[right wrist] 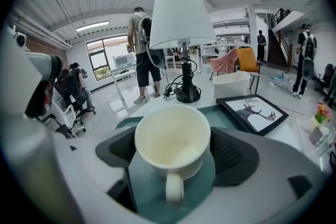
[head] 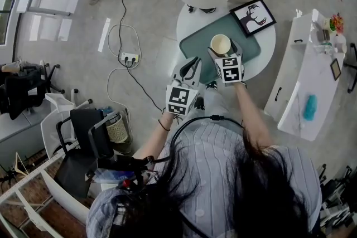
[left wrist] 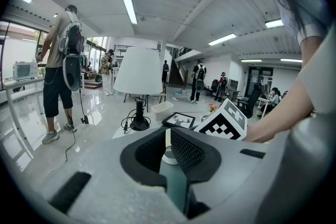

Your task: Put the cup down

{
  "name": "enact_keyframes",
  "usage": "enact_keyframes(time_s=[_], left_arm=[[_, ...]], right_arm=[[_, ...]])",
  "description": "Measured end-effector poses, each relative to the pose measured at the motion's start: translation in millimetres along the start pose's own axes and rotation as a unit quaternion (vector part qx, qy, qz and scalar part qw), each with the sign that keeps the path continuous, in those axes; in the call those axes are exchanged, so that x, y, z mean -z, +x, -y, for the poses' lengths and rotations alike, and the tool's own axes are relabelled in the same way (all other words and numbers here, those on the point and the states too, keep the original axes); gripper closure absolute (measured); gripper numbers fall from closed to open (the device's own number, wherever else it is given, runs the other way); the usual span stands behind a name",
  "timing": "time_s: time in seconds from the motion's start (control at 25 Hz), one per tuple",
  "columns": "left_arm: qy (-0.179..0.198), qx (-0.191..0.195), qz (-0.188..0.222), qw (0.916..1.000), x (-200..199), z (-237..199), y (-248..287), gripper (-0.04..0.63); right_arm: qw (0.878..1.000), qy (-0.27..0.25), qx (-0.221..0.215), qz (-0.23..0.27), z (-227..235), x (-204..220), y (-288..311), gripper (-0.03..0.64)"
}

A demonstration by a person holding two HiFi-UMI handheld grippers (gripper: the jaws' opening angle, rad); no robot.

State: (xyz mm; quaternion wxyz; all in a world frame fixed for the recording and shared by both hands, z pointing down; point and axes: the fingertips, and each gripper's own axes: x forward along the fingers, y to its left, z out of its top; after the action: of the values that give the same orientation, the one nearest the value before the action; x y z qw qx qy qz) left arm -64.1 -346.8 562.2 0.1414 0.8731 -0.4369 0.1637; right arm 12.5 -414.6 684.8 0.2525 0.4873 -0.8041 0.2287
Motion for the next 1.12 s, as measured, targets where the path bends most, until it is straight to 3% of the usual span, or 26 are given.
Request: enact_keyframes(time_s=[0.68,1.12], left_arm=[[-0.004,-0.005,0.005,1.0000,-3,7,-13,0.565],[-0.013,-0.008,0.041,0.9990,-18,9,-33,0.565]], right_arm=[[0.996,0.042,0.003,0.075,-4,-45,-53,0.219],[0.986,0.097,-0.013,0.136,-19,-75,-101,0.221]])
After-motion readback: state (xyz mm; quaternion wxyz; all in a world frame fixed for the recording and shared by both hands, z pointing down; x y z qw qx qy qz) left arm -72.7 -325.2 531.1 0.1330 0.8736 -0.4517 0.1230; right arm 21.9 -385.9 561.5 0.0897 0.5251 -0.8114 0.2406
